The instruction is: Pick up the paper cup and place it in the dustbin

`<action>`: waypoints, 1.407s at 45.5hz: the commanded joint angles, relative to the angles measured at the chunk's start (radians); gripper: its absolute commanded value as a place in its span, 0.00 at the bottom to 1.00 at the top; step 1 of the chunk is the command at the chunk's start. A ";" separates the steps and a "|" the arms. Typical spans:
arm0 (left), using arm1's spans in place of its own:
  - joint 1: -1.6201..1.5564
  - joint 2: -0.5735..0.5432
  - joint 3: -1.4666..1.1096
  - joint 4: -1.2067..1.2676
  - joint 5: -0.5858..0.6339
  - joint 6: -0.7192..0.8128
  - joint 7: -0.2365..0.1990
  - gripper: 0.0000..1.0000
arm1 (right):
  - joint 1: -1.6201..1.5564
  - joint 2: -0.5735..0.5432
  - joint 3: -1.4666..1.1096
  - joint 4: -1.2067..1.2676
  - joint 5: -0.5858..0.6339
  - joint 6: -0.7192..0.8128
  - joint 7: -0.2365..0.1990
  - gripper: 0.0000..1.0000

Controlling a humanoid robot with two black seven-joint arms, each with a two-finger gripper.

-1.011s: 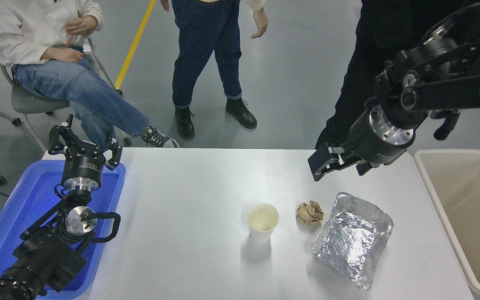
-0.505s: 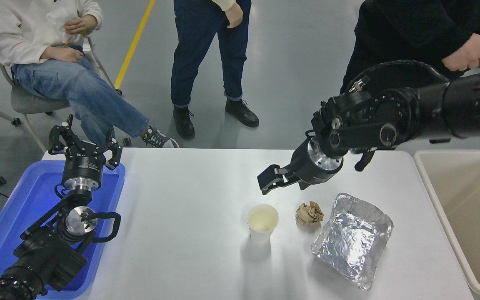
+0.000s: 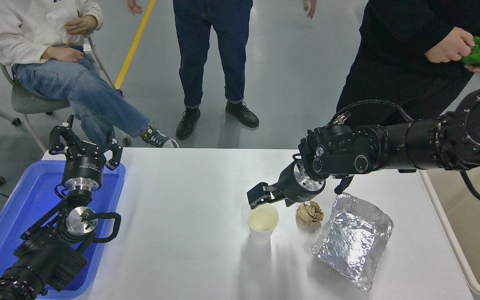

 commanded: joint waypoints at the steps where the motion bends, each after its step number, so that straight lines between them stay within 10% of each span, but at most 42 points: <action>1: 0.000 0.000 0.000 0.000 0.000 0.000 0.000 0.99 | -0.094 0.008 0.010 -0.057 -0.034 -0.018 0.002 1.00; 18: 0.000 0.000 0.000 0.000 0.000 0.000 0.000 0.99 | -0.151 0.012 0.010 -0.102 -0.057 -0.018 0.002 0.98; 29: 0.000 0.000 0.000 0.000 -0.002 0.000 0.000 0.99 | -0.157 0.012 0.010 -0.102 -0.059 -0.014 0.011 0.41; 41: 0.000 0.000 0.000 0.000 0.000 0.000 0.000 0.99 | -0.165 0.012 0.010 -0.102 -0.066 -0.011 0.013 0.00; 64: 0.002 0.001 0.000 0.000 0.000 0.000 0.000 0.99 | 0.131 -0.054 -0.044 0.114 -0.043 0.063 0.005 0.00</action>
